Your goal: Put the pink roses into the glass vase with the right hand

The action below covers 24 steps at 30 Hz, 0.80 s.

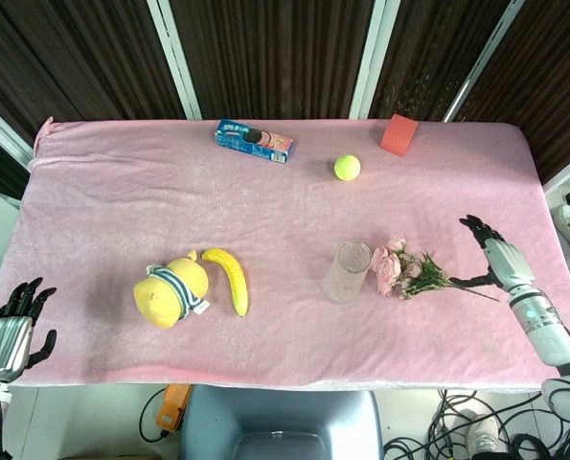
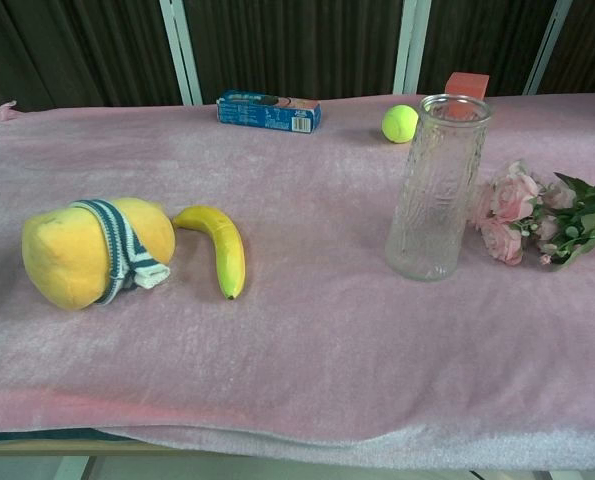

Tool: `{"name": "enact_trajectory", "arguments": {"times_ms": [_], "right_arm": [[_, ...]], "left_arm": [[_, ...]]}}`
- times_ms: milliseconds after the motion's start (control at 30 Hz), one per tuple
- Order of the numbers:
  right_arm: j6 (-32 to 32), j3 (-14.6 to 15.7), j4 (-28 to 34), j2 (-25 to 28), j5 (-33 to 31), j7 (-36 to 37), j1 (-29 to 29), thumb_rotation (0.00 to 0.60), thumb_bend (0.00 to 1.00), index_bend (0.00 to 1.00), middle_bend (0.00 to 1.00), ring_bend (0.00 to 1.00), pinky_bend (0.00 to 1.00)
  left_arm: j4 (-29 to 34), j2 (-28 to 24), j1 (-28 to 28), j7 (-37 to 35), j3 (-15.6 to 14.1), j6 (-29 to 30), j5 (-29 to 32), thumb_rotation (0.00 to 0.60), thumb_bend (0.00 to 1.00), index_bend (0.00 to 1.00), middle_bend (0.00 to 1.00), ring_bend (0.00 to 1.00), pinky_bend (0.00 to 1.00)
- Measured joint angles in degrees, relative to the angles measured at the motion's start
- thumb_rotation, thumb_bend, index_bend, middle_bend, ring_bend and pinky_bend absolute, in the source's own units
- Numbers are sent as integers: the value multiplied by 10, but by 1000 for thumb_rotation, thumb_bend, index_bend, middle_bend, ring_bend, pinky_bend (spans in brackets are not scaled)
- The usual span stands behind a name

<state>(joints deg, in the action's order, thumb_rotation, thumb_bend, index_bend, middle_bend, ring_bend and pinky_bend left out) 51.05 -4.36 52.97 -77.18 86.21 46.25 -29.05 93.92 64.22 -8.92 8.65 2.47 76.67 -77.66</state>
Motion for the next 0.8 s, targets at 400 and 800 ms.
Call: {"name": "enact_trajectory", "arguments": {"times_ms": [400,800], "right_arm": [[-20,10,70,6,13,-26,-39,600,149,0,0,0,193],[-102,9,28,-62,-18,-75,-85,600,149,15,26,17,278]], "left_arm": [[0,0,0,-1,-1,0,-3,600,443,174,35,1,273],[0,-2,0,-5,-2,0,-6,600,443,174,36,1,273]]}}
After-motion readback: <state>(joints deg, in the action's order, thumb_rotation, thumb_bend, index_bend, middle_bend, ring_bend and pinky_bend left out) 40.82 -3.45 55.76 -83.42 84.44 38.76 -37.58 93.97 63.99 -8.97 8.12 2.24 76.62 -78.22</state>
